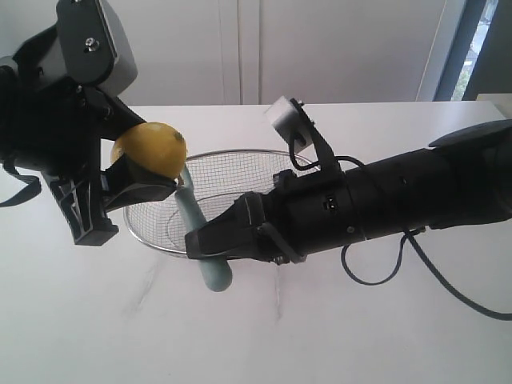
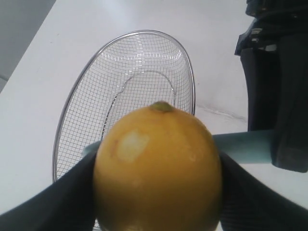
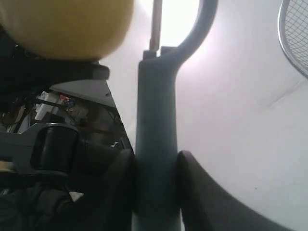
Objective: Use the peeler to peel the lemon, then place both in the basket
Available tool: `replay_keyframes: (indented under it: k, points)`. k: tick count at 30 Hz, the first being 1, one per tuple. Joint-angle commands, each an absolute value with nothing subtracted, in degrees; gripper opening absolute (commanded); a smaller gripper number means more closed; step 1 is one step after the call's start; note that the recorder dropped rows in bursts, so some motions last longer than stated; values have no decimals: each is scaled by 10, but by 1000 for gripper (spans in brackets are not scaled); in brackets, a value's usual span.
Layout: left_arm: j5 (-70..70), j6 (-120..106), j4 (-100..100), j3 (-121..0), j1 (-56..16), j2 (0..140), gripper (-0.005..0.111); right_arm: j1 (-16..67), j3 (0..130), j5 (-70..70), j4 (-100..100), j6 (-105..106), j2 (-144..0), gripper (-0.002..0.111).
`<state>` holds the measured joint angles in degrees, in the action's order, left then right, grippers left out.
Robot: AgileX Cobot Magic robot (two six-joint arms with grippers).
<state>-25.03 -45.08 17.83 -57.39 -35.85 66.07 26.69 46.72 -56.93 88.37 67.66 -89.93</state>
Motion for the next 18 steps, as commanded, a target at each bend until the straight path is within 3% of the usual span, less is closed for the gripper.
replay_keyframes:
  k: [1, 18]
  points:
    - [-253, -446, 186, -573, -358, 656, 0, 268, 468, -566, 893, 687, -898, 0]
    - [-255, -446, 186, -573, -358, 653, 0, 242, 476, -560, 893, 687, -872, 0]
